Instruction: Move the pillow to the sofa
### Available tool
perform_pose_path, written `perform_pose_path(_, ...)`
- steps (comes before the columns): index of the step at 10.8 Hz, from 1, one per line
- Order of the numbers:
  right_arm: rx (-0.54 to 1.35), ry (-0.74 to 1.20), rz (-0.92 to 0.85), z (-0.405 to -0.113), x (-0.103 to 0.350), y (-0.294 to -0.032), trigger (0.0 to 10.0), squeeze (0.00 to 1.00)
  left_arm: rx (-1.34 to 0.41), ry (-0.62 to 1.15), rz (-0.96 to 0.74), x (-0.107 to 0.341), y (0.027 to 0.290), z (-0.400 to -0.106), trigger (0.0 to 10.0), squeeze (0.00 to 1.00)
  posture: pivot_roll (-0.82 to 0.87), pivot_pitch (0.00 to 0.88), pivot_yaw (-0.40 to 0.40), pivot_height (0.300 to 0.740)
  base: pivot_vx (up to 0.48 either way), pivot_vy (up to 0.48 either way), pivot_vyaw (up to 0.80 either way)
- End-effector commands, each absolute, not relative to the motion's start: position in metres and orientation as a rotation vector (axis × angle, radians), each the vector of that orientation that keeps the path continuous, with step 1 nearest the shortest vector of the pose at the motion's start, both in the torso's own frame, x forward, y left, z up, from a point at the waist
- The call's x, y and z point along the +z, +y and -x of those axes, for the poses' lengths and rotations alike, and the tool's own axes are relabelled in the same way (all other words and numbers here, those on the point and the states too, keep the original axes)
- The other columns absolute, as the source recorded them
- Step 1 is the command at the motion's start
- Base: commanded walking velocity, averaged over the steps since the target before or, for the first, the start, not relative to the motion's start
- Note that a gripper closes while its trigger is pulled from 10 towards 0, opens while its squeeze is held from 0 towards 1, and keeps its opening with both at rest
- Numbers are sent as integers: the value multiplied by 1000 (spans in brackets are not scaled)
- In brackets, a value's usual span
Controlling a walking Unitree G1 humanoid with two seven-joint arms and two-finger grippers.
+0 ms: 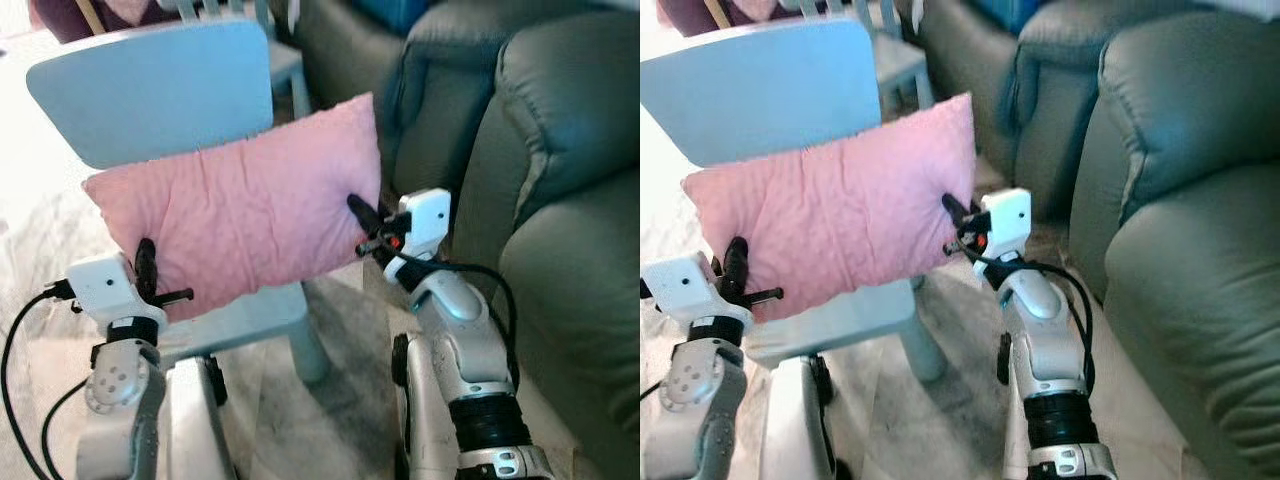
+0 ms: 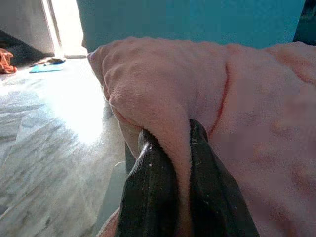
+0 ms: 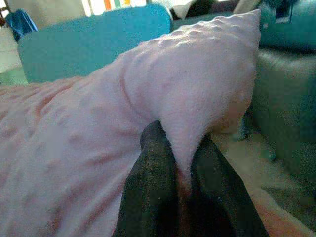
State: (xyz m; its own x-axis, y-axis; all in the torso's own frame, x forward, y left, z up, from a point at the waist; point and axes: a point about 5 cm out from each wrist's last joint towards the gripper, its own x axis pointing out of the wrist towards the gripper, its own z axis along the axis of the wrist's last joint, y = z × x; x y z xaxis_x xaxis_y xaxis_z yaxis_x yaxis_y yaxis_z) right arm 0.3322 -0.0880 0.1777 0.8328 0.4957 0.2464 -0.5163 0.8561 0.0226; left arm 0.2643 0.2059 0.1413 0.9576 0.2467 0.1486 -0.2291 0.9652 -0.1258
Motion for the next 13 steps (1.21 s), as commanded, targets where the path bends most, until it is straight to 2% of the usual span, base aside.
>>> perform_pose_path(1,557,-296,-69,-333,195,-81,0,0,265,-189,97,144,208,-265,10000,0,-161,7,75,414,0,0,0)
perform_pose_path(3,583,-332,-41,-336,208,-79,0,0,253,-194,98,142,199,-268,10000,0,-161,1,63,414,0,0,0)
perform_pose_path(7,609,-329,-66,-340,214,-78,0,0,285,-205,106,141,201,-267,10000,0,-161,3,30,414,0,0,0)
perform_pose_path(11,597,-335,-78,-340,217,-80,0,0,241,-213,79,142,196,-271,10000,0,-169,2,40,414,0,0,0)
perform_pose_path(13,593,-332,-94,-340,216,-80,0,0,224,-214,67,142,194,-272,10000,0,-169,1,43,431,0,0,0)
